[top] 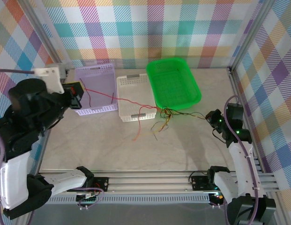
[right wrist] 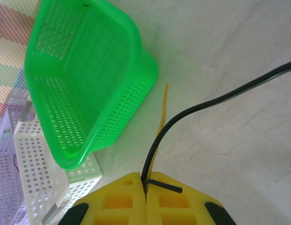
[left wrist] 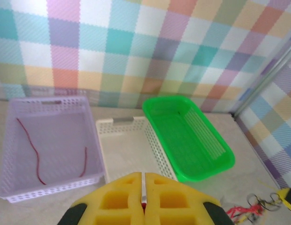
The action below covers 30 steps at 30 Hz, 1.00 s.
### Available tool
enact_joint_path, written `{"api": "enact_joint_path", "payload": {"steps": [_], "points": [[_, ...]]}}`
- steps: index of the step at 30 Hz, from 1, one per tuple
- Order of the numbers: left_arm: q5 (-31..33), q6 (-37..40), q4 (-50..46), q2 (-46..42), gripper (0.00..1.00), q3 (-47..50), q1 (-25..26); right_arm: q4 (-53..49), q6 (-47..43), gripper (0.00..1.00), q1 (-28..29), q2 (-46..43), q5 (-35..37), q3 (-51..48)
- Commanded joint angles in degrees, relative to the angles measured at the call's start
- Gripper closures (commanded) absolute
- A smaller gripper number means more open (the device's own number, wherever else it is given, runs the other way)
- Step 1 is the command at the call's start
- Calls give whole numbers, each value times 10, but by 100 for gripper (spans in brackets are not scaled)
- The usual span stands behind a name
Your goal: Untangle the cables
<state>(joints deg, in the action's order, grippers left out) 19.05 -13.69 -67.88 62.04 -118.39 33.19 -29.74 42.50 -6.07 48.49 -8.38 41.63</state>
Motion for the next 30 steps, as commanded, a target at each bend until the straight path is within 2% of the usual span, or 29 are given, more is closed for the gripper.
{"api": "enact_joint_path", "payload": {"steps": [1,3,8,17,20,22,24,28,30], "points": [[137,44,16,-35,100,-35,-10,-29,7,100,-41,5,53,-25],[146,49,17,-35,100,-34,-8,-25,2,100,-43,6,49,-28],[202,68,39,-45,100,-26,-6,-47,-3,100,-46,-8,102,-23],[208,81,83,-45,100,-11,-6,-38,-4,100,-46,-10,85,-32],[193,76,85,-38,100,-12,-6,-12,-17,100,-46,-16,55,-39],[177,63,83,-31,100,-4,-6,24,-31,100,-45,1,-22,-42],[154,50,90,-26,100,10,-6,36,-40,100,-35,24,-63,-35],[105,27,104,-3,100,27,-6,32,-68,100,23,41,-41,-3],[102,24,111,8,100,27,-6,20,-82,100,57,41,-13,14]]}}
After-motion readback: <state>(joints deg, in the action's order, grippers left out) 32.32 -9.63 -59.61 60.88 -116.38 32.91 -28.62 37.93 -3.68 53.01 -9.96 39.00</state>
